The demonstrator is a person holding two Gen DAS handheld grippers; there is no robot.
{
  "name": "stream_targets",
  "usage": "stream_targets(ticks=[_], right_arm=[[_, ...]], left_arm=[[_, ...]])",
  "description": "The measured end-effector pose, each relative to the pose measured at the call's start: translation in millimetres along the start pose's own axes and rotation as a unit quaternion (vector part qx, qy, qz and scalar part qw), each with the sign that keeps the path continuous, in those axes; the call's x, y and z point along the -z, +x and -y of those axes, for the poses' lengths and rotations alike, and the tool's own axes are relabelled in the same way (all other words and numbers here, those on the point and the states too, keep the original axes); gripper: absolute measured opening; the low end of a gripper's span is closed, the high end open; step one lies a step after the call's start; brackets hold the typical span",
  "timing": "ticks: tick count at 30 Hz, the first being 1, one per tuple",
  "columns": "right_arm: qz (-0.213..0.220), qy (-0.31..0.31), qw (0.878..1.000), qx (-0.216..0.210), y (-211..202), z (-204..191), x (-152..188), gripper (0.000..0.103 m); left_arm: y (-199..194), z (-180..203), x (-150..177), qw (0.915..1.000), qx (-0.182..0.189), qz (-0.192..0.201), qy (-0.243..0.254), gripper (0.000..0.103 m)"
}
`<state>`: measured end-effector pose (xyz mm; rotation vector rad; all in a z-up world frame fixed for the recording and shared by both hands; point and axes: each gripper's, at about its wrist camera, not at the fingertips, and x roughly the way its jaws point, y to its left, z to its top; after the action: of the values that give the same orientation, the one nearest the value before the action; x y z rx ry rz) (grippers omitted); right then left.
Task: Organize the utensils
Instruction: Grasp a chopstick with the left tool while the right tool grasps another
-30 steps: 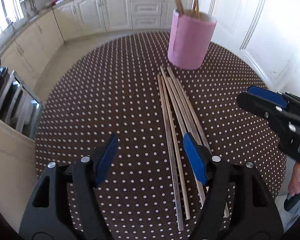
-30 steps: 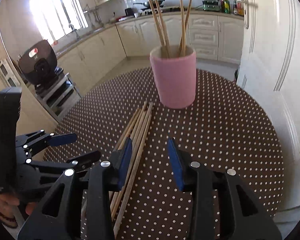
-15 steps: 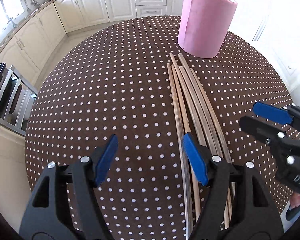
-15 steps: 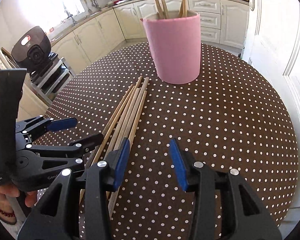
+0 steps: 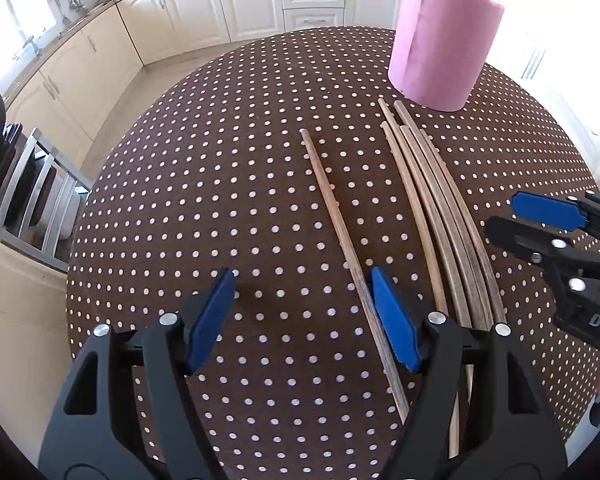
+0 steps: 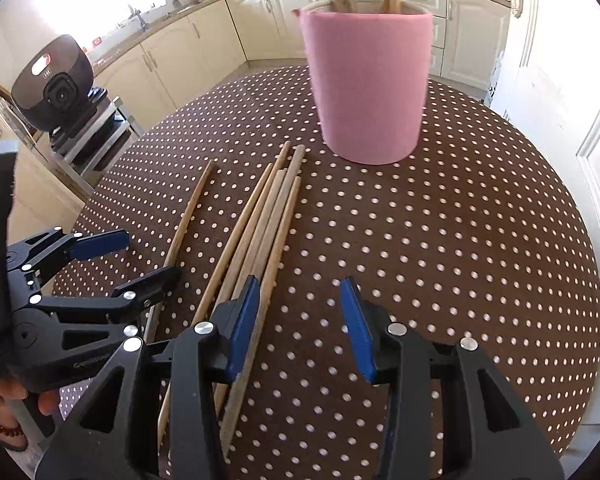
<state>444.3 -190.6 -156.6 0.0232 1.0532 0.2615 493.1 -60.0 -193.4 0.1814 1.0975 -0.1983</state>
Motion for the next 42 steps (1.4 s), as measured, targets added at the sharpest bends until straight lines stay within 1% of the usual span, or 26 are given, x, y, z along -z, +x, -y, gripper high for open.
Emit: stream_targets(ticks=[1, 3, 4, 7, 9, 10, 11, 12, 13, 14, 16, 17, 18, 19, 20, 21, 22, 25, 27, 30, 32, 37, 42], right_arm=[[-0.002, -0.003, 1.000, 0.004, 1.1, -2.0, -0.7, 0.040], [-0.008, -0.014, 0.999, 0.028, 4.9, -7.1, -1.3, 0.040], [-0.003, -0.022, 0.999, 0.037, 5.2, -9.8, -1.7, 0.040], [-0.005, -0.028, 0.999, 0.046, 6.9, -11.4, -4.9, 0.040], [-0.008, -0.032, 0.998, 0.045, 9.3, -12.6, -8.7, 0.036], [-0.012, -0.033, 0.998, 0.045, 12.0, -13.6, -11.7, 0.033], [-0.016, -0.033, 0.998, 0.043, 15.1, -14.1, -14.4, 0.033], [-0.021, -0.037, 0.998, 0.052, 18.1, -14.5, -16.3, 0.027], [-0.019, -0.045, 0.997, 0.065, 19.9, -17.1, -17.4, 0.025], [-0.018, -0.052, 0.996, 0.070, 22.5, -20.5, -19.5, 0.024], [-0.020, -0.049, 0.996, 0.069, 25.2, -20.3, -23.5, 0.022], [-0.020, -0.049, 0.996, 0.069, 26.2, -20.3, -24.9, 0.019], [-0.018, -0.050, 0.996, 0.069, 27.1, -20.6, -25.3, 0.012], [-0.015, -0.049, 0.996, 0.071, 27.8, -20.3, -25.7, 0.010], [-0.012, -0.045, 0.997, 0.067, 28.3, -19.3, -25.9, 0.009], [-0.008, -0.042, 0.997, 0.064, 29.1, -18.3, -26.1, 0.007], [-0.005, -0.040, 0.997, 0.061, 30.1, -17.9, -25.0, 0.006], [0.002, -0.027, 0.999, 0.041, 26.8, -11.7, -21.9, 0.004], [0.008, -0.021, 0.999, 0.028, 15.9, -5.3, -17.2, 0.004], [0.017, -0.016, 1.000, 0.014, -0.7, 0.0, -14.9, 0.004], [0.028, -0.017, 0.999, 0.007, -15.1, 1.6, -13.5, 0.004], [0.074, -0.016, 0.997, -0.019, -66.4, -1.4, -12.3, 0.004], [0.122, -0.031, 0.992, -0.027, -118.4, -12.7, -7.8, 0.004]], left_arm=[[2.4, -1.3, -0.2, 1.0000, 0.002, 0.001, -0.001, 0.070], [1.9, -1.3, -2.6, 1.0000, 0.002, 0.002, 0.000, 0.070], [2.8, -0.3, -4.3, 1.0000, 0.001, 0.003, 0.001, 0.070], [4.1, 1.0, -5.1, 1.0000, 0.001, 0.006, 0.004, 0.070], [2.3, -0.2, -2.7, 1.0000, 0.006, 0.007, 0.003, 0.068], [1.7, -0.7, -0.3, 0.9999, 0.008, 0.008, 0.002, 0.065], [-0.5, -0.3, -1.3, 0.9999, 0.013, 0.008, 0.001, 0.063], [-0.2, 0.7, -3.2, 0.9998, 0.018, 0.009, 0.002, 0.058], [0.1, 1.8, -5.5, 0.9997, 0.022, 0.010, 0.002, 0.052], [0.8, 3.1, -7.4, 0.9997, 0.024, 0.010, 0.004, 0.050], [3.5, 4.8, -11.4, 0.9996, 0.027, 0.009, 0.004, 0.043], [4.6, 4.8, -14.2, 0.9995, 0.032, 0.009, 0.001, 0.040], [5.2, 4.8, -16.8, 0.9993, 0.035, 0.010, -0.003, 0.032], [6.0, 6.0, -19.0, 0.9993, 0.036, 0.011, -0.005, 0.026], [6.8, 6.7, -20.9, 0.9992, 0.038, 0.013, -0.007, 0.022], [7.2, 7.0, -22.6, 0.9990, 0.039, 0.015, -0.012, 0.014], [7.5, 6.9, -24.3, 0.9989, 0.041, 0.016, -0.018, 0.010], [7.9, 6.3, -24.9, 0.9986, 0.042, 0.020, -0.026, 0.008], [4.5, 5.6, -21.8, 0.9982, 0.045, 0.023, -0.032, 0.006], [-11.1, 8.4, -14.7, 0.9978, 0.048, 0.034, -0.030, 0.006], [-27.5, 9.6, -13.1, 0.9973, 0.049, 0.046, -0.028, 0.006], [-83.0, 14.7, -7.7, 0.9945, 0.049, 0.091, -0.018, 0.006], [-144.8, 18.2, 5.9, 0.9886, 0.049, 0.142, -0.005, 0.006]])
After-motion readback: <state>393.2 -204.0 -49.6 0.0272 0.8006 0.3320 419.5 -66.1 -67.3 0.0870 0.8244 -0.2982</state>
